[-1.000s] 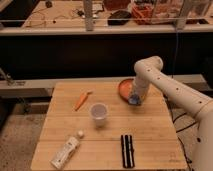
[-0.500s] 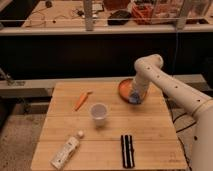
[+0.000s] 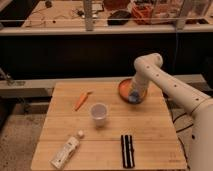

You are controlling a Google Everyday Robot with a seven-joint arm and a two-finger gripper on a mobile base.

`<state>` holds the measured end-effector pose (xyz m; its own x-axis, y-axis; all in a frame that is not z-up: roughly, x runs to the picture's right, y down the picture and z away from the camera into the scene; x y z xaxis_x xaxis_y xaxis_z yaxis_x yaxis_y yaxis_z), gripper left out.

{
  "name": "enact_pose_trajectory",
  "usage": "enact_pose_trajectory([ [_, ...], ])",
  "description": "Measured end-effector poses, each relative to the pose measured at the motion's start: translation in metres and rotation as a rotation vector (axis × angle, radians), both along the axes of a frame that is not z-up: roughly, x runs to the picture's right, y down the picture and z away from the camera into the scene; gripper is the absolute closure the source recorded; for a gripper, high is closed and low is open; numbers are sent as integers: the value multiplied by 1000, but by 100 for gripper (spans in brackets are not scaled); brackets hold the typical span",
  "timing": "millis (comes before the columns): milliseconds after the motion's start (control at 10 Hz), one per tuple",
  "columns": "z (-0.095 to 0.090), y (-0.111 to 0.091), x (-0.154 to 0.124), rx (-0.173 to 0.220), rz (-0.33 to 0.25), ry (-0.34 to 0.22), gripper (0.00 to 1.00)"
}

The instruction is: Place the white sponge in the ceramic bowl

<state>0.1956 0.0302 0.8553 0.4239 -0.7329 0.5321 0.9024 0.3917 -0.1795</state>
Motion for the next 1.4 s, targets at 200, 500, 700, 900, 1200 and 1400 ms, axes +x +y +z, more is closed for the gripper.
enact_pose_trajectory([
  [200,1,-2,4,-2,3,1,95],
  [500,1,-7,0,-5,3,-2,95],
  [700,3,-8,2,-6,9,-2,95],
  [900,3,-8,4,-8,9,0,89],
  [1200,2,-13,0,-4,10,-3,73],
  [1400,1,-13,2,-10,11,-2,72],
])
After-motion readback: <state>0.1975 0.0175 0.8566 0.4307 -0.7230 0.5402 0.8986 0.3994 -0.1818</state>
